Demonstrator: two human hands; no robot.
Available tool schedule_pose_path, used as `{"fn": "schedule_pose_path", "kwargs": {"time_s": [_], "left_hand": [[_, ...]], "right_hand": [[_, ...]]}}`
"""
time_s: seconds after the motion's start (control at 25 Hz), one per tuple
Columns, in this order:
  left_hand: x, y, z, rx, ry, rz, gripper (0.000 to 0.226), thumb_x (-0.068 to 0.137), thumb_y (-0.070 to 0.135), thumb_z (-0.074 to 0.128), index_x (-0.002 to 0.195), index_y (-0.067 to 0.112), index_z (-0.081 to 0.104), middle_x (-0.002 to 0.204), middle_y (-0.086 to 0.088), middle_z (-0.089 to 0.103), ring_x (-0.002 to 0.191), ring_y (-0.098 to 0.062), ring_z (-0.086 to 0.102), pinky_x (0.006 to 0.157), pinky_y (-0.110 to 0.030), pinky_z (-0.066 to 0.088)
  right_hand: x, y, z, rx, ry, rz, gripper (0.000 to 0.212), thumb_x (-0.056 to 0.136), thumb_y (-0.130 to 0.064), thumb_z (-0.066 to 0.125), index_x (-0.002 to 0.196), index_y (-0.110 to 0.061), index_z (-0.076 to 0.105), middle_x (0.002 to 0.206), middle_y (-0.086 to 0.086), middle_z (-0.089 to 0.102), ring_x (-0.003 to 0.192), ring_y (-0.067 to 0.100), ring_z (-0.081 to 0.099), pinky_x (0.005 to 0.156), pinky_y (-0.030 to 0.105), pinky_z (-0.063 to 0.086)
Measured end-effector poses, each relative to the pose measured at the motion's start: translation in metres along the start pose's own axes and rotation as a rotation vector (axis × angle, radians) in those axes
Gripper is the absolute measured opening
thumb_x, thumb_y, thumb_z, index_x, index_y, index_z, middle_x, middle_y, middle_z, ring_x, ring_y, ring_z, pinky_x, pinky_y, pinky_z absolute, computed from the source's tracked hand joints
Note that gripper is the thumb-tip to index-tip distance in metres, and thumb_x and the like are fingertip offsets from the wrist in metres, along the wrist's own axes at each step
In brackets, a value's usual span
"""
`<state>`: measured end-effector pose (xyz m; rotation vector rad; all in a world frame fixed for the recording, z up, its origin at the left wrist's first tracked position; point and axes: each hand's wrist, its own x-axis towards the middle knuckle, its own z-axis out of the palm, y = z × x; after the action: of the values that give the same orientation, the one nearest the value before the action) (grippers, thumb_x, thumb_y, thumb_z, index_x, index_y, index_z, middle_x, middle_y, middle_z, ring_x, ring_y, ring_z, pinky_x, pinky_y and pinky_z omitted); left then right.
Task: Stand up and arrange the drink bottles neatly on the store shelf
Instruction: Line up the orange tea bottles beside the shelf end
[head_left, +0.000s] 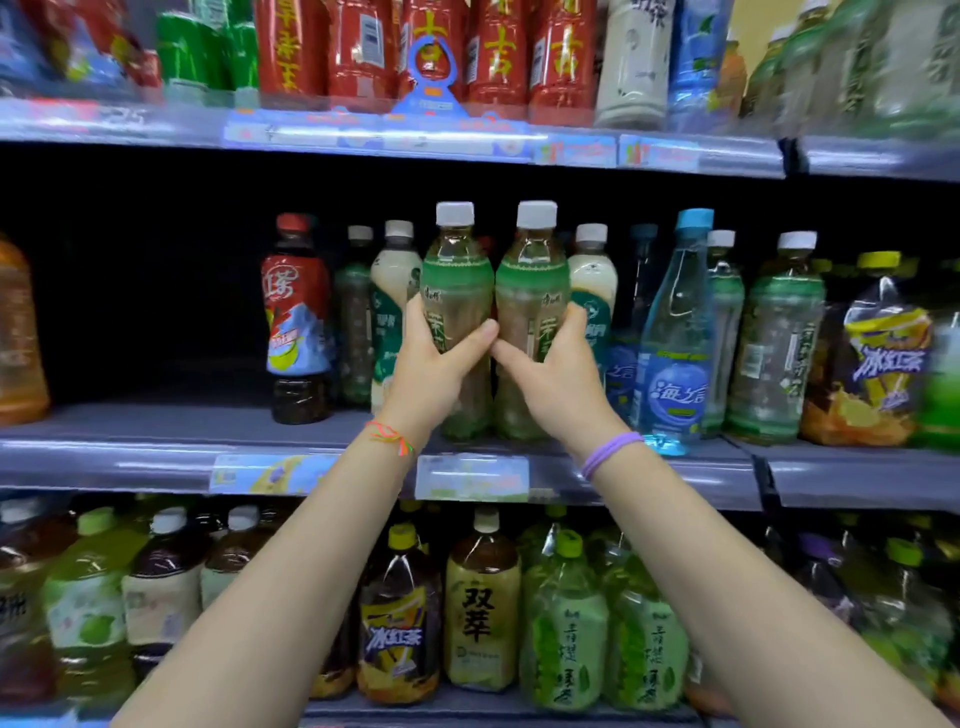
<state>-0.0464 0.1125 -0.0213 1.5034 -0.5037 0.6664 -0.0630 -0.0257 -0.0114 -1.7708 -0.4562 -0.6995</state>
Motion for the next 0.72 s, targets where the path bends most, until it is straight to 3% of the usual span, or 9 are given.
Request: {"fn": "schedule_pose_path", "kwargs": {"time_s": [0.12, 0.2, 0.28, 0.36, 0.44, 0.48, 0.56, 0.64, 0.72], "left_hand": [[0.008, 0.0, 0.011, 0.193, 0.032, -0.072, 0.061, 0.094, 0.042, 0.062, 0.143, 0.018, 0.035, 0.137, 0.005, 0.053, 0.129, -0.014, 0.049, 0.101, -0.021, 0.039], [0.005, 0.003, 0.018, 0.295, 0.048, -0.095, 0.054, 0.099, 0.042, 0.053, 0.141, 0.013, 0.034, 0.123, 0.014, 0.051, 0.122, -0.012, 0.047, 0.081, -0.004, 0.033], [0.0, 0.002, 0.022, 0.384, 0.041, -0.07, 0.053, 0.102, 0.04, 0.048, 0.144, 0.013, 0.03, 0.12, 0.016, 0.045, 0.115, -0.007, 0.041, 0.068, -0.008, 0.027], [-0.001, 0.002, 0.021, 0.394, 0.028, -0.08, 0.057, 0.102, 0.041, 0.047, 0.148, 0.014, 0.028, 0.134, 0.012, 0.042, 0.122, -0.006, 0.04, 0.082, -0.009, 0.023], [-0.003, 0.002, 0.006, 0.399, 0.053, -0.017, 0.042, 0.103, 0.037, 0.046, 0.14, 0.019, 0.04, 0.128, 0.016, 0.046, 0.118, 0.002, 0.044, 0.097, -0.018, 0.028], [-0.003, 0.0, -0.008, 0.411, 0.133, 0.064, 0.028, 0.102, 0.031, 0.047, 0.129, 0.02, 0.05, 0.12, 0.015, 0.052, 0.112, 0.002, 0.049, 0.098, -0.024, 0.035], [0.0, -0.009, -0.046, 0.489, 0.431, 0.224, 0.025, 0.092, 0.022, 0.054, 0.116, 0.014, 0.059, 0.112, 0.0, 0.055, 0.107, -0.017, 0.055, 0.098, -0.039, 0.044], [0.006, -0.013, -0.086, 0.631, 0.697, 0.185, 0.043, 0.081, 0.021, 0.059, 0.121, 0.007, 0.056, 0.12, -0.012, 0.052, 0.112, -0.034, 0.05, 0.099, -0.041, 0.039], [0.013, -0.014, -0.119, 0.739, 0.683, 0.003, 0.07, 0.079, 0.027, 0.07, 0.14, 0.005, 0.042, 0.133, -0.019, 0.048, 0.123, -0.038, 0.045, 0.1, -0.04, 0.035]], "right_hand": [[0.008, 0.007, 0.0, -0.117, -0.004, 0.03, 0.059, 0.097, -0.03, 0.059, 0.142, -0.009, 0.029, 0.141, 0.009, 0.044, 0.13, 0.025, 0.044, 0.108, 0.038, 0.038], [0.004, 0.009, 0.004, -0.167, 0.021, 0.04, 0.069, 0.099, -0.029, 0.054, 0.151, -0.005, 0.016, 0.151, 0.014, 0.03, 0.139, 0.028, 0.033, 0.112, 0.037, 0.03], [-0.006, 0.012, 0.008, -0.206, 0.065, 0.011, 0.075, 0.1, -0.025, 0.053, 0.154, -0.003, 0.006, 0.153, 0.017, 0.021, 0.142, 0.031, 0.028, 0.114, 0.036, 0.029], [-0.015, 0.015, 0.013, -0.275, 0.126, -0.046, 0.078, 0.098, -0.018, 0.055, 0.154, 0.0, 0.004, 0.152, 0.019, 0.019, 0.142, 0.033, 0.027, 0.116, 0.038, 0.03], [-0.02, 0.013, 0.021, -0.383, 0.247, -0.166, 0.077, 0.093, -0.011, 0.055, 0.153, 0.005, 0.009, 0.151, 0.022, 0.021, 0.142, 0.034, 0.026, 0.118, 0.041, 0.029], [-0.021, 0.01, 0.026, -0.425, 0.325, -0.248, 0.075, 0.09, -0.009, 0.055, 0.151, 0.008, 0.014, 0.15, 0.024, 0.024, 0.141, 0.035, 0.027, 0.118, 0.043, 0.028], [-0.021, -0.002, 0.04, -0.412, 0.427, -0.411, 0.069, 0.086, -0.006, 0.054, 0.147, 0.01, 0.027, 0.146, 0.026, 0.032, 0.139, 0.037, 0.031, 0.117, 0.044, 0.028], [-0.019, -0.015, 0.063, -0.338, 0.378, -0.533, 0.056, 0.083, -0.003, 0.054, 0.138, 0.007, 0.042, 0.137, 0.023, 0.043, 0.132, 0.035, 0.04, 0.114, 0.043, 0.032], [-0.017, -0.025, 0.097, -0.269, 0.165, -0.549, 0.043, 0.083, -0.002, 0.053, 0.126, 0.002, 0.053, 0.123, 0.017, 0.052, 0.118, 0.032, 0.049, 0.104, 0.041, 0.04]]}}
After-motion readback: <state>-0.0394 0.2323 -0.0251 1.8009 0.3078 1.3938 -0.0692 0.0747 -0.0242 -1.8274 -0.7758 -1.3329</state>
